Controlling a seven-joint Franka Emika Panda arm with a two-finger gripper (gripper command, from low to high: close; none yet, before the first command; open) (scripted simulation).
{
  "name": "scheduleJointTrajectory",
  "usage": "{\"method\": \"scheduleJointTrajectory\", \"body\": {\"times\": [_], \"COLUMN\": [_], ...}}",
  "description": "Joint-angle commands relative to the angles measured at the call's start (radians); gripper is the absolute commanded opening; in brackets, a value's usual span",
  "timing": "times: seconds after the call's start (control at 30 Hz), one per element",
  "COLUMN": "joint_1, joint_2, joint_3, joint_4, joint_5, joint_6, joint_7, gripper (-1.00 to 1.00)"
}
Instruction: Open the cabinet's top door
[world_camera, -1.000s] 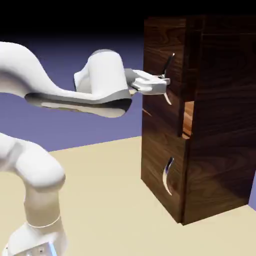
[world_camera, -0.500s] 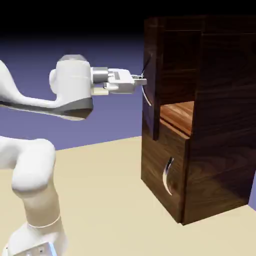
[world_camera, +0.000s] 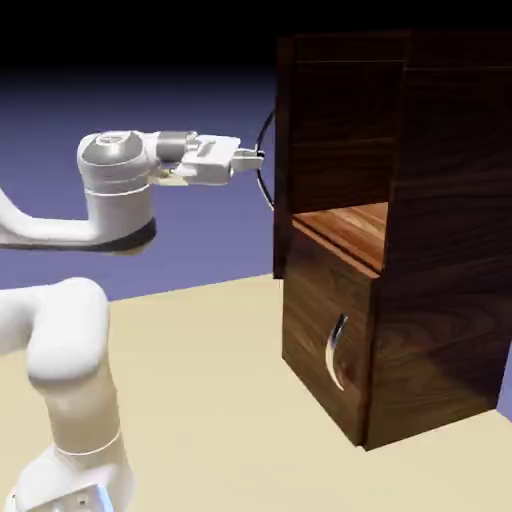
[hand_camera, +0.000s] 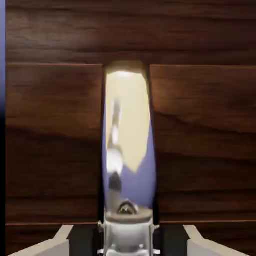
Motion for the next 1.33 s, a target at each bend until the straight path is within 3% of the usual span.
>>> {"method": "scheduleJointTrajectory", "body": {"times": [0.0,0.5,0.7,1.27,1.3], "joint_1": [0.018,0.070,-0.063,-0.572,-0.572], "joint_2": [-0.013,-0.015,0.037,0.034,0.034], "joint_3": [0.026,0.507,0.684,0.938,0.938], "joint_4": [-0.001,0.205,0.406,0.990,0.990], "joint_5": [0.036,0.473,0.597,0.768,0.768], "joint_6": [-0.043,-0.695,-0.954,-1.482,-1.482], "joint_7": [-0.012,-0.053,-0.054,-0.160,-0.160], "gripper": [-1.00,-1.00,-1.00,-1.00,1.00]}}
